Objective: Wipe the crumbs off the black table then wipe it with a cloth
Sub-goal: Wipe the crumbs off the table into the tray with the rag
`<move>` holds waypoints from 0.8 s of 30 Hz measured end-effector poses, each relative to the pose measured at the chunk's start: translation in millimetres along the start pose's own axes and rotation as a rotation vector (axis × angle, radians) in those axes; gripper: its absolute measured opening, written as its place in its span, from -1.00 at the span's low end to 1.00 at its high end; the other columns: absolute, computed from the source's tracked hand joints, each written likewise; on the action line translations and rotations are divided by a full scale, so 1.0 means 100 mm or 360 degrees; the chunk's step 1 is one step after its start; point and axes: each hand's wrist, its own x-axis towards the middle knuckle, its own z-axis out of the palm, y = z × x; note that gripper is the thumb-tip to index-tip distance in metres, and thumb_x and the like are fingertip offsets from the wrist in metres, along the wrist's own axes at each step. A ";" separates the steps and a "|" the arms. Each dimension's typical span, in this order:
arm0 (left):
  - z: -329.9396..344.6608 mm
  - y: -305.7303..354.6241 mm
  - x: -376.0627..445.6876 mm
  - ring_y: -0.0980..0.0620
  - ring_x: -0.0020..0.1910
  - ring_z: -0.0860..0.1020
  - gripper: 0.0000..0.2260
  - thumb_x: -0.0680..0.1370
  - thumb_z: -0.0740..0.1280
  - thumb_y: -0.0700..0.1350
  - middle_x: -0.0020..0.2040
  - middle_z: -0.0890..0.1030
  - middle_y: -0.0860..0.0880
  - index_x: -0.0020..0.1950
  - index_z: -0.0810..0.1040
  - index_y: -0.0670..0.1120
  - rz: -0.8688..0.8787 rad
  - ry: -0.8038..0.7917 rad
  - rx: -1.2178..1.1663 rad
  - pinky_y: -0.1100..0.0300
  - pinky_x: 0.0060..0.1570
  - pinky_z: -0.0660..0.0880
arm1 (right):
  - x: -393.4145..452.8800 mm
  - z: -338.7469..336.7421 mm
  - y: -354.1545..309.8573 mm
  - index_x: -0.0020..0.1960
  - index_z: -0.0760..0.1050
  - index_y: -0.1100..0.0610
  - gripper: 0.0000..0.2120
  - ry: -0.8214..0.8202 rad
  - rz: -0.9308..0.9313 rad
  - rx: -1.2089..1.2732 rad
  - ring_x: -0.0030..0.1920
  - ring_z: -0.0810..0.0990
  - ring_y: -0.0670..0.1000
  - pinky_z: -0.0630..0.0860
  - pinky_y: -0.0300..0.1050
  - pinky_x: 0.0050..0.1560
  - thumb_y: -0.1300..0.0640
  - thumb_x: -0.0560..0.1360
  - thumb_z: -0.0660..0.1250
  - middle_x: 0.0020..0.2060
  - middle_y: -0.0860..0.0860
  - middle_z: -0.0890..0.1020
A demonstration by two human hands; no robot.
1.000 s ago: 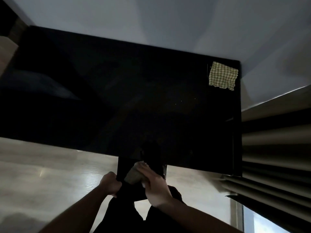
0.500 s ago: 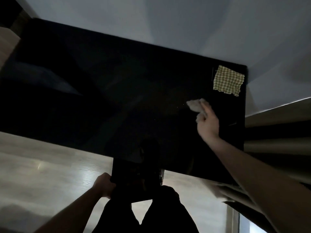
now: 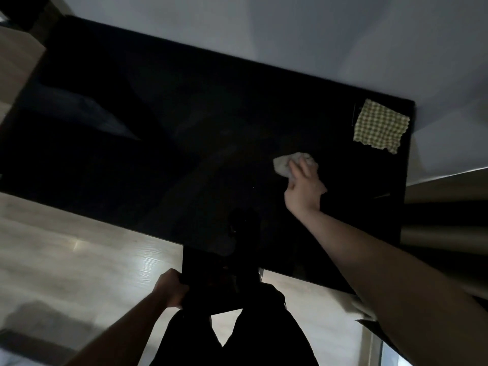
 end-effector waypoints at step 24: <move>-0.01 -0.05 -0.03 -0.12 -0.42 0.71 -0.81 0.35 0.29 -0.22 -0.37 0.71 -0.20 -0.25 0.67 -0.27 -0.0010 -0.0004 0.0030 -0.02 -0.23 0.70 | -1.16 -0.44 0.48 0.47 0.52 -0.02 -0.42 -0.0011 0.0162 0.0902 0.52 0.38 -0.20 0.25 -0.16 0.58 0.42 0.55 0.23 0.49 -0.17 0.48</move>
